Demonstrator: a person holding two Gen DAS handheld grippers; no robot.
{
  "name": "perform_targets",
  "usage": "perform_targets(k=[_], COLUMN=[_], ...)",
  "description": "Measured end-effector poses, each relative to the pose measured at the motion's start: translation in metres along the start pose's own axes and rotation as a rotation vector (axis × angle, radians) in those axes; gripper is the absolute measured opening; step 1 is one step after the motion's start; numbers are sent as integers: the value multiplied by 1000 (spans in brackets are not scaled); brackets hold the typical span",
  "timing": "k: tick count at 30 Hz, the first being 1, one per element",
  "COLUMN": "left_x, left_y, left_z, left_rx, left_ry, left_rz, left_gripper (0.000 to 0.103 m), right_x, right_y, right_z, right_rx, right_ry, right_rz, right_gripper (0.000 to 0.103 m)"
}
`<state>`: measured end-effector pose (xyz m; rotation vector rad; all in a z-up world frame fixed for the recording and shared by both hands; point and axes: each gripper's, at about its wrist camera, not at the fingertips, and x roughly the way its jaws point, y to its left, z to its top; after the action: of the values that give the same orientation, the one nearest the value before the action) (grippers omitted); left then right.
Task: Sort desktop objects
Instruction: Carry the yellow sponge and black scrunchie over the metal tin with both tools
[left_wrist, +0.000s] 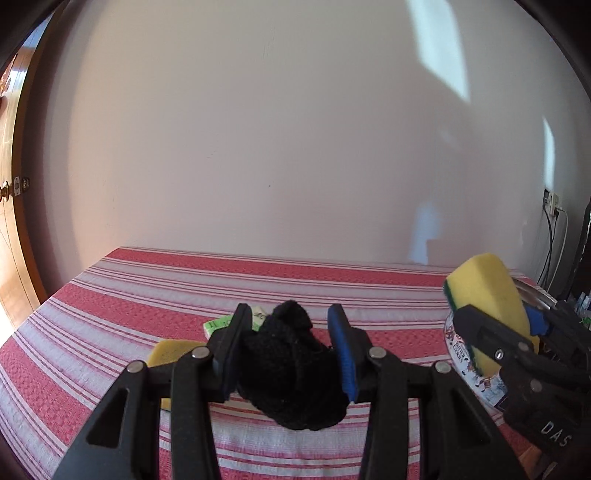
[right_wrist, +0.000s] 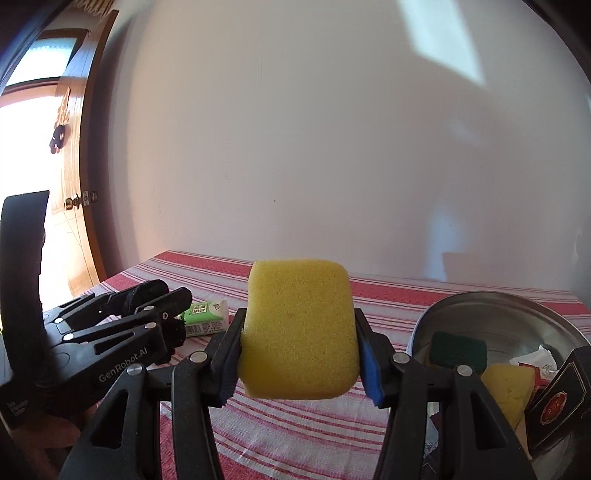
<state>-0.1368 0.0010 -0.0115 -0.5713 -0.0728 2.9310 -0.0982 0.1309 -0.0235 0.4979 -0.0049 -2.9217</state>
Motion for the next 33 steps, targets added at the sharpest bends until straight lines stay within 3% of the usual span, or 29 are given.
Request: perform_targets(k=[4, 22, 33], left_x=[-8, -1, -17], left_y=[-16, -61, -114], left_z=[-2, -8, -12], left_rx=[54, 69, 87], left_ry=[-31, -46, -92], left_rz=[5, -22, -95], left_gripper=[42, 42, 42], right_x=[-10, -81, -89], right_y=[-10, -39, -81], right_z=[-4, -19, -22], right_rx=[75, -129, -151], right_ry=[-9, -211, -248], right_rz=[76, -175, -280], right_gripper=[56, 56, 56])
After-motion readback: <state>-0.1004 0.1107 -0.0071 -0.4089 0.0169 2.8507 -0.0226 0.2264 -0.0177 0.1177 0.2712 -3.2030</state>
